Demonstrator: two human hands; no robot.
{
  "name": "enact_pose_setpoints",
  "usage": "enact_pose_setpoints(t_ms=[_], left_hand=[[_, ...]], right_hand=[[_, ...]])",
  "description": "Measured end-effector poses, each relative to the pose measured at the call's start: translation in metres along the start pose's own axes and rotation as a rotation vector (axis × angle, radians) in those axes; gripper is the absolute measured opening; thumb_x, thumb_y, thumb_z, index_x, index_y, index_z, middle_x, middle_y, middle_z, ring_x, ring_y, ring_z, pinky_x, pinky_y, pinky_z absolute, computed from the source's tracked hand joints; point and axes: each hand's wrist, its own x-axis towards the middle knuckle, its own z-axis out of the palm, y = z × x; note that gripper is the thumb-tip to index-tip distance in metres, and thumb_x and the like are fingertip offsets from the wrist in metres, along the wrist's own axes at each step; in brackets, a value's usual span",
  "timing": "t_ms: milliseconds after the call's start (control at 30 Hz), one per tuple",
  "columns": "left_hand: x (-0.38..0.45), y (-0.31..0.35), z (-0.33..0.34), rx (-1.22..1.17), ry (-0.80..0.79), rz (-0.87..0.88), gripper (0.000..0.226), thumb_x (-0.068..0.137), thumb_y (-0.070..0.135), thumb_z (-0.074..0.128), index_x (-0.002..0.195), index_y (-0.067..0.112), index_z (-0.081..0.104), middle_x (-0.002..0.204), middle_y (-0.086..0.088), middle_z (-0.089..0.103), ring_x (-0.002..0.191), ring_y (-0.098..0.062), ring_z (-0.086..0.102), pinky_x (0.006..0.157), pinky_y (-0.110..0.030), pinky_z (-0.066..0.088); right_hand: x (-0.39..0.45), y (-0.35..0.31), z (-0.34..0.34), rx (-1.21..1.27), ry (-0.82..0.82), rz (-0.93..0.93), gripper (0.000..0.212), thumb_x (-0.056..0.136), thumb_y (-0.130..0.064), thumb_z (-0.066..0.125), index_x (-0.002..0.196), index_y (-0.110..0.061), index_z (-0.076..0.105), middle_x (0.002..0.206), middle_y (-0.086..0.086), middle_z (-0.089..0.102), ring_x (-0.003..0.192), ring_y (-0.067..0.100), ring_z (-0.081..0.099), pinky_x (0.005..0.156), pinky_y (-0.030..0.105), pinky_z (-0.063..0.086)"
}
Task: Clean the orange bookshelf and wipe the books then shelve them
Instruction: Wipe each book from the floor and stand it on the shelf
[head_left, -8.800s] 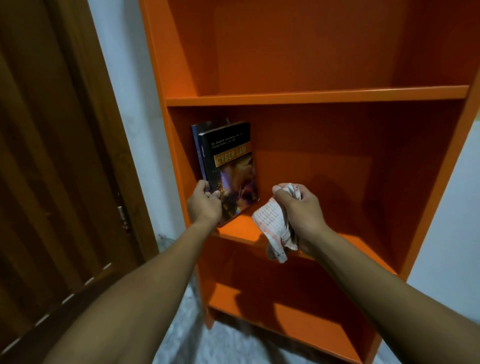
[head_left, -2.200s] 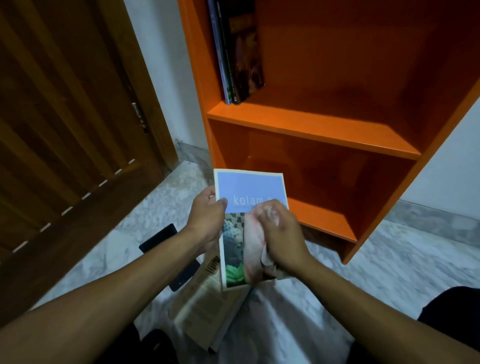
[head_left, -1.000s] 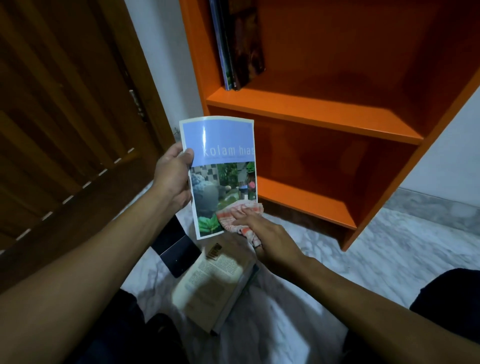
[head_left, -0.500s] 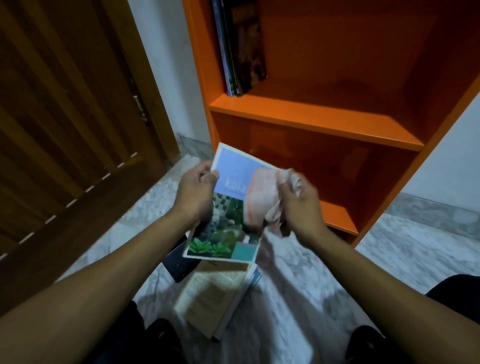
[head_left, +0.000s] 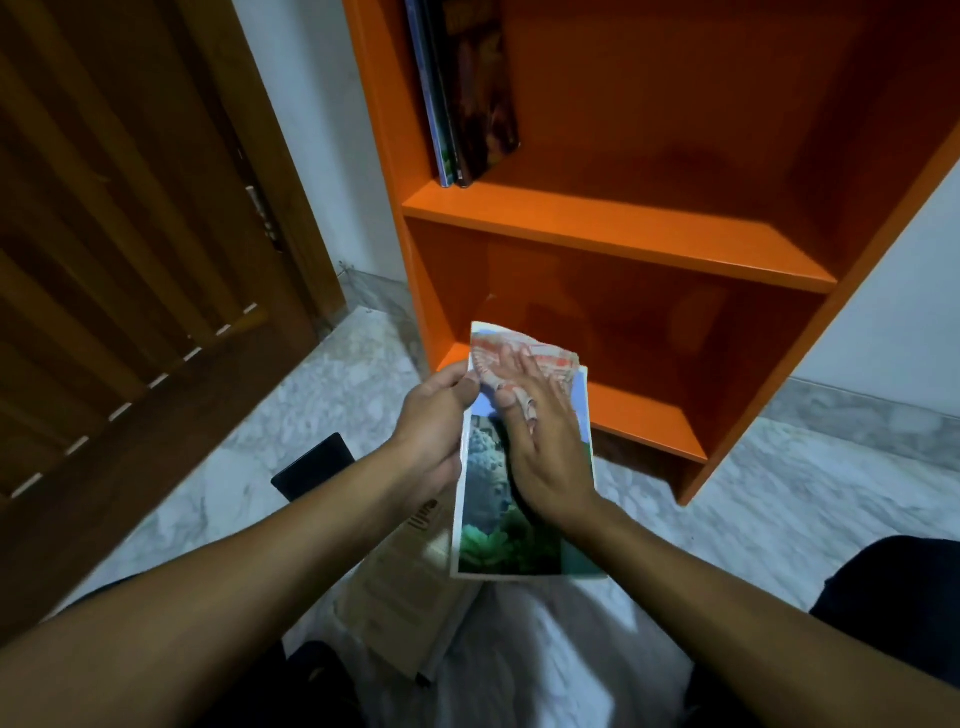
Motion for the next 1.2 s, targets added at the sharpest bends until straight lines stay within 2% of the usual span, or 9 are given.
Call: enact_pose_setpoints(t_ms=[100,267,467,600,733,900,967,1033,1200], left_hand=[[0.003,0.011,-0.004,-0.105,0.024,-0.029,0.025,0.099,0.001,0.050,0.118,0.002,0.066,0.117,-0.028,0.069,0.111,-0.044,0.066,0.100,-0.059,0.050],[0.008,0.027,-0.015,-0.185,0.142,-0.055,0.024,0.105,0.014,0.044,0.121,0.012,0.062,0.117,-0.024,0.070,0.103,-0.045,0.069,0.091,-0.061,0.054],[0.015,0.049,-0.032,-0.107,0.245,0.082,0.030,0.106,0.017,0.044,0.131,0.012,0.060,0.112,-0.012,0.073,0.099,-0.032,0.071,0.078,-0.048,0.061],[0.014,0.061,-0.040,-0.079,0.266,0.167,0.027,0.105,0.015,0.046,0.126,0.017,0.064,0.116,-0.012,0.072,0.106,-0.033,0.070,0.089,-0.057,0.056],[0.008,0.067,-0.042,0.024,0.248,0.278,0.026,0.105,0.013,0.047,0.122,0.015,0.067,0.115,-0.011,0.073,0.108,-0.032,0.070,0.093,-0.055,0.056],[-0.005,0.080,-0.046,0.167,0.091,0.401,0.025,0.104,0.012,0.048,0.114,0.022,0.070,0.117,-0.009,0.073,0.109,-0.029,0.070,0.096,-0.051,0.055],[-0.009,0.084,-0.047,0.186,0.008,0.418,0.027,0.104,0.011,0.047,0.122,0.018,0.066,0.121,-0.010,0.072,0.111,-0.027,0.069,0.094,-0.047,0.056],[-0.014,0.084,-0.047,0.170,-0.087,0.401,0.031,0.103,0.011,0.047,0.130,0.013,0.061,0.123,-0.011,0.071,0.110,-0.026,0.069,0.088,-0.040,0.059],[-0.018,0.085,-0.046,0.201,-0.156,0.407,0.037,0.102,0.012,0.047,0.138,0.009,0.055,0.126,-0.011,0.069,0.112,-0.025,0.068,0.087,-0.035,0.059]], right_hand=[[-0.011,-0.007,0.010,-0.065,-0.072,-0.092,0.064,0.098,-0.065,0.013,0.149,-0.036,0.038,0.159,-0.020,0.020,0.148,-0.005,0.006,0.124,0.032,0.003],[-0.028,-0.001,0.021,-0.122,-0.254,-0.211,0.058,0.099,-0.056,0.021,0.148,-0.031,0.039,0.157,-0.020,0.021,0.148,-0.008,0.005,0.124,0.036,0.003],[-0.036,0.007,0.016,-0.101,-0.373,-0.329,0.060,0.101,-0.057,0.024,0.126,-0.022,0.066,0.144,-0.006,0.054,0.140,-0.004,0.032,0.118,0.022,0.014],[-0.039,-0.001,0.010,-0.032,-0.390,-0.279,0.035,0.103,-0.039,0.038,0.109,-0.023,0.069,0.113,-0.006,0.068,0.105,-0.013,0.047,0.097,0.016,0.031],[-0.025,0.006,0.003,0.007,-0.356,-0.075,0.026,0.103,-0.044,0.042,0.079,-0.038,0.052,0.072,-0.016,0.058,0.070,-0.005,0.054,0.065,0.024,0.038],[-0.005,0.029,-0.012,0.138,-0.126,0.211,0.036,0.094,-0.052,0.057,0.101,-0.017,0.057,0.105,0.007,0.064,0.097,0.024,0.060,0.078,0.041,0.045],[0.004,0.029,-0.024,0.233,-0.124,0.324,0.054,0.087,-0.054,0.066,0.128,-0.023,0.050,0.139,0.004,0.052,0.125,0.025,0.051,0.096,0.045,0.045],[0.012,0.028,-0.033,0.365,-0.207,0.358,0.071,0.086,-0.050,0.070,0.145,-0.027,0.040,0.151,-0.006,0.039,0.137,0.016,0.038,0.112,0.046,0.036],[0.019,0.019,-0.044,0.417,-0.247,0.269,0.010,0.100,-0.023,0.058,0.108,-0.023,0.063,0.103,-0.004,0.067,0.091,0.003,0.065,0.089,0.035,0.045]])
